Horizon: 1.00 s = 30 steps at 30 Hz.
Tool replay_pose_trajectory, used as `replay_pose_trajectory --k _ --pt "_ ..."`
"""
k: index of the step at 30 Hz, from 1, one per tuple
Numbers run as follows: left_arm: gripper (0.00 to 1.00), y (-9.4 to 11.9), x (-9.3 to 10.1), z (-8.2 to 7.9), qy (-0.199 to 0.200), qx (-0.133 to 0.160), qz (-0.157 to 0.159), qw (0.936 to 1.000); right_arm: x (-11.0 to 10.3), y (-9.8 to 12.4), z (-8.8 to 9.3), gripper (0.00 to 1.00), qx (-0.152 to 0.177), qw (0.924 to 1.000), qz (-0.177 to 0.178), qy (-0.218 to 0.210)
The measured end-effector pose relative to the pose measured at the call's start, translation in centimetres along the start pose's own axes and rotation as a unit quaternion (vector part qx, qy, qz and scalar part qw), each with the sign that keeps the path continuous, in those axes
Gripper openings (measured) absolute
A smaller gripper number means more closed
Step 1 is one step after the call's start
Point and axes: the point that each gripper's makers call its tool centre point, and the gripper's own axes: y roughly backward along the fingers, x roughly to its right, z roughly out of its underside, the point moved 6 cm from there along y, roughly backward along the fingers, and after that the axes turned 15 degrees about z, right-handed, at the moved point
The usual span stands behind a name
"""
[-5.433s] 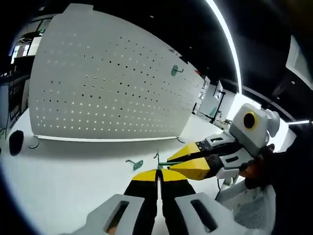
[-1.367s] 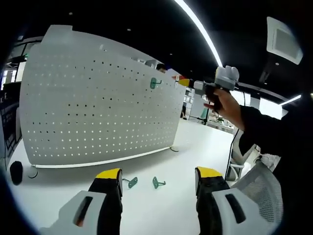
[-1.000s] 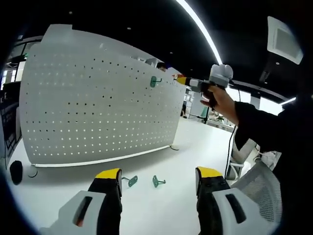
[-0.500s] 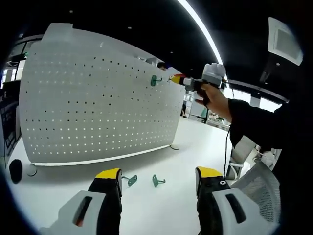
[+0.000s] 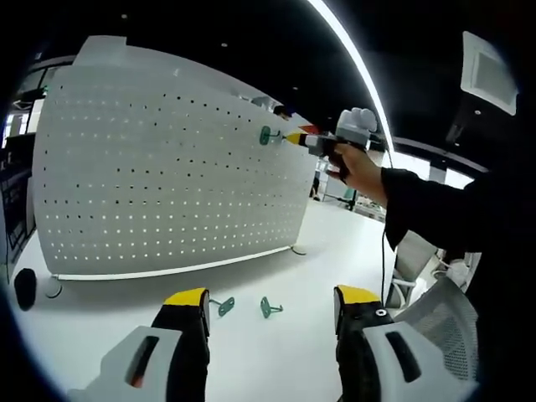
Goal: Insert the hook assembly into the mounting plate slot until the hook locks in place.
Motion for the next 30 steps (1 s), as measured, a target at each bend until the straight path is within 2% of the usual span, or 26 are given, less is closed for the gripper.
replay_pose_trajectory --k 16,21,25,30 --pt "0.59 0.0 -0.1 -0.1 0.009 0.006 0.002 0.9999 -0.3 -0.7 0.6 0.01 -0.001 1.0 0.005 0.003" --pt "0.59 0.0 -0.1 -0.1 0.011 0.007 0.002 0.9999 -0.5 -0.8 0.7 0.01 0.003 0.9998 0.009 0.019" --pt "0.59 0.0 -0.1 -0.1 0.011 0.006 0.002 0.9999 -0.6 -1.1 1.2 0.0 -0.01 0.9995 0.014 0.027" --pt "0.59 0.0 -0.1 0.0 0.013 0.007 0.002 0.9999 -0.7 -0.9 1.1 0.01 -0.004 0.9987 0.02 0.046"
